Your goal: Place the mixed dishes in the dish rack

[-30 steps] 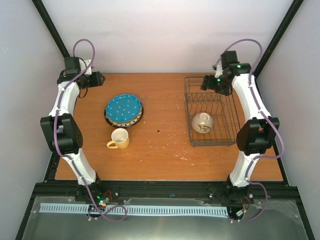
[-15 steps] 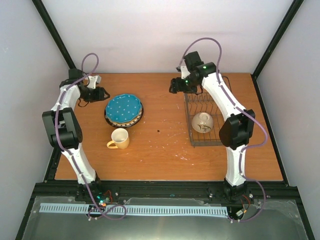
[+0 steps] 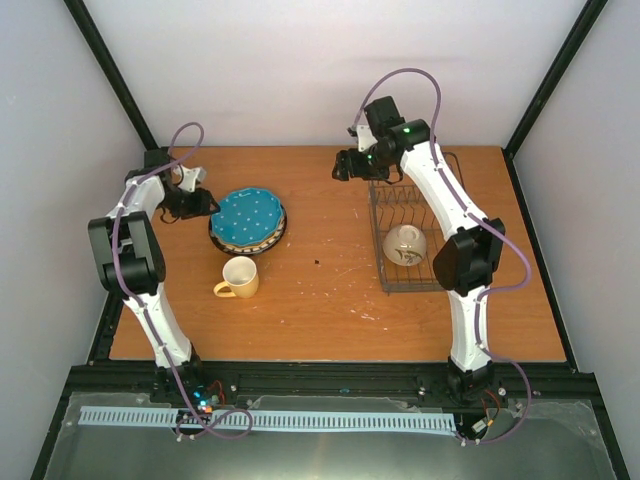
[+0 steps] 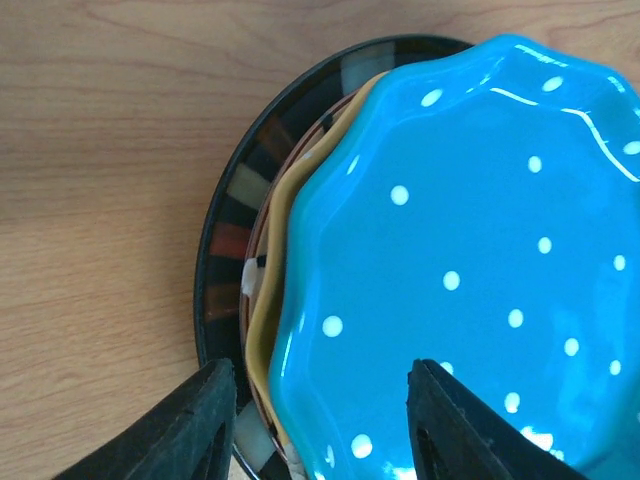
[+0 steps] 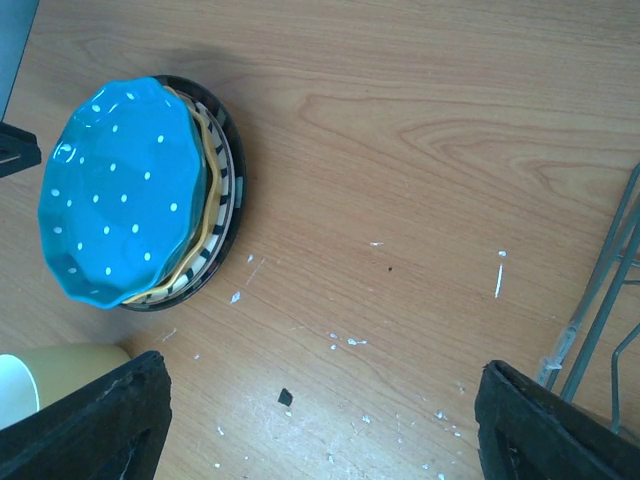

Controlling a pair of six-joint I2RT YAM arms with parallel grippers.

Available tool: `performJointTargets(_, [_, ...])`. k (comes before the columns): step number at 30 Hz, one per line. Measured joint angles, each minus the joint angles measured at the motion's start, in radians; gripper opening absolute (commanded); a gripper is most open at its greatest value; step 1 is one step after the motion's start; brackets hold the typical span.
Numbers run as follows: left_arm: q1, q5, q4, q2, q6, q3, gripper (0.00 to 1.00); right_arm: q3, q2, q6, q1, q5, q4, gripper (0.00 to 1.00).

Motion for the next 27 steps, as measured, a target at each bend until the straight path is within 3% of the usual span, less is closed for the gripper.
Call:
performJointTargets(11, [0.000,-0.051,0.009,0.065,0.000,-0.006,0.45,0.010,0.007,0.000,0.000,0.005,-0.032,0.82])
performJointTargets(27, [-0.005,-0.021,0.021,0.099,-0.008,0.007,0.12,0.024,0.050,0.003,0.000,0.000,-0.042,0.82])
